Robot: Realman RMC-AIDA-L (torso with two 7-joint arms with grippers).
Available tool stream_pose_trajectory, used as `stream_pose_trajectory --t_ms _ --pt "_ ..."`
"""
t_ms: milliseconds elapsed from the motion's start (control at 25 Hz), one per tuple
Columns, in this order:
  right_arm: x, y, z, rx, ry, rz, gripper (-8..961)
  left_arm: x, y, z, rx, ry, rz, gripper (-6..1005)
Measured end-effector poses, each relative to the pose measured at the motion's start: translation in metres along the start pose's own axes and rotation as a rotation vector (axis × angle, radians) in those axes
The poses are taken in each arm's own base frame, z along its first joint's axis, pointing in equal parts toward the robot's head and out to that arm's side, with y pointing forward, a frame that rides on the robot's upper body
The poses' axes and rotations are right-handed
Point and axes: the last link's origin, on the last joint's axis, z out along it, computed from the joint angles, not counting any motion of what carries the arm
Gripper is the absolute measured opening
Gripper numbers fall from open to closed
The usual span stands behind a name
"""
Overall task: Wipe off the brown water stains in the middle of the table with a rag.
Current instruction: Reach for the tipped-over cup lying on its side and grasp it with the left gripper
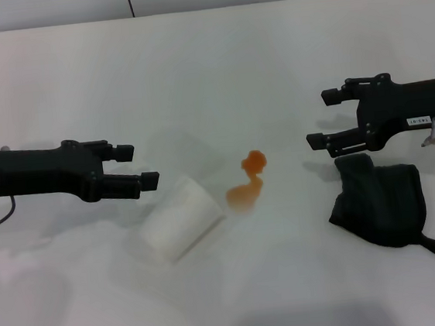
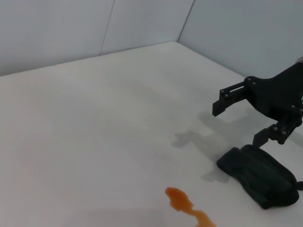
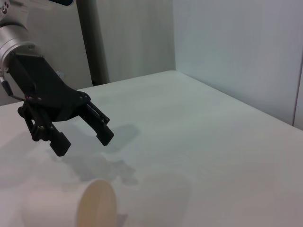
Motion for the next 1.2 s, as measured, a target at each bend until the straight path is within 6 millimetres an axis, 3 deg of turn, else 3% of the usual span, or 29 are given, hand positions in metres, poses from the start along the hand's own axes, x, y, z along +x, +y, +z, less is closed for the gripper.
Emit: stream_pose_trajectory --t_ms 760,1000,1200 --pt "0.000 0.000 0.000 0.000 0.001 -0.001 858 0.003 -0.001 -0.003 -0.004 -0.025 -0.024 862" --pt "-0.001 0.000 0.000 -0.001 0.000 -0.002 857 0.031 -0.005 -0.024 0.011 -0.181 -0.059 861" --pt "-0.001 0.000 0.001 -0.002 0.000 -0.002 857 0.063 -0.007 -0.028 0.035 -0.334 0.006 861"
